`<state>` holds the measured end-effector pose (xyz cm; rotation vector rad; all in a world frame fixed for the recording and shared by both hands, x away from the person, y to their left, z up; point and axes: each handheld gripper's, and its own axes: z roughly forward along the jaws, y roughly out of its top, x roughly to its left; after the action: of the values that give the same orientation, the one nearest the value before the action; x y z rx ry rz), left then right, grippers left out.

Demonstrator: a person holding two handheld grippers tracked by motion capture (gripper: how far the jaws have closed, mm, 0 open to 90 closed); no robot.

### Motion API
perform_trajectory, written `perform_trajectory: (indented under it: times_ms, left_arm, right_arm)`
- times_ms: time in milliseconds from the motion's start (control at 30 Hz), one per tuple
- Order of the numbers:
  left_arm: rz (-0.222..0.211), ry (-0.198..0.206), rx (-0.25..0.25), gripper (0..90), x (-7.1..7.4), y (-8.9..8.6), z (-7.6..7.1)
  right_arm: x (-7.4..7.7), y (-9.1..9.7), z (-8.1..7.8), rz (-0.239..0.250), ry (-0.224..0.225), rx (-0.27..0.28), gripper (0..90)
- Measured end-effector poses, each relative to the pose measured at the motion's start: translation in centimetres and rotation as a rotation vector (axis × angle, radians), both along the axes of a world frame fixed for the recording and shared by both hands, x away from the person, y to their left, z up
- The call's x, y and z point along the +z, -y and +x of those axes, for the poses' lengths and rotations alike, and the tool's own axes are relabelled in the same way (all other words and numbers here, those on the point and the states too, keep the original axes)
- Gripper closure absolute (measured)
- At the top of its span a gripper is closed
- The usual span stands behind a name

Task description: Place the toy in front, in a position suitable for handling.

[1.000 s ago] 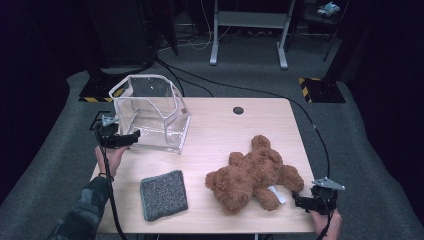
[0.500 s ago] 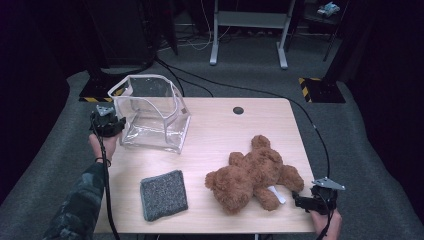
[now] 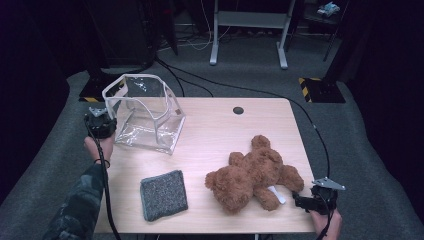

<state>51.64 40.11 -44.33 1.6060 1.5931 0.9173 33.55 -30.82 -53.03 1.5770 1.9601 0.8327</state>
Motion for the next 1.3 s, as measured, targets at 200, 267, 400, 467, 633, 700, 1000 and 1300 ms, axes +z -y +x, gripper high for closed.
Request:
perform_trajectory:
  times_ms: [200,267,400,467,633,700,1000,1300]
  left_arm:
    - [0.009,0.001,0.039,85.5,-0.1,-1.1,-0.7]
    - [0.000,-0.001,0.042,85.5,-0.1,-1.3,-0.9]
    - [0.013,0.003,0.046,75.8,0.0,-1.3,-1.0]
    - [-0.017,-0.004,0.053,59.4,0.1,-1.3,-1.3]
    - [-0.045,-0.007,0.004,41.5,0.7,-0.6,-2.9]
    - [-0.041,0.002,-0.040,37.9,0.9,0.2,-3.8]
    - [-0.050,-0.027,-0.301,32.5,0.8,6.6,-6.7]
    - [-0.005,-0.047,-0.375,49.9,-0.2,10.4,-5.2]
  right_arm:
    - [0.0,0.0,0.0,-0.001,0.000,-0.001,0.3]
    - [0.0,0.0,0.0,-0.002,0.002,0.001,0.2]
    - [0.0,0.0,0.0,0.000,0.003,-0.003,0.3]
    - [0.0,0.0,0.0,0.000,0.002,-0.004,0.2]
    - [0.0,0.0,0.0,0.000,0.003,-0.004,0.3]
    - [0.0,0.0,0.0,0.000,0.002,-0.004,0.2]
    - [0.0,0.0,0.0,0.000,0.003,-0.006,0.2]
    - [0.0,0.0,0.0,0.000,0.003,-0.007,0.2]
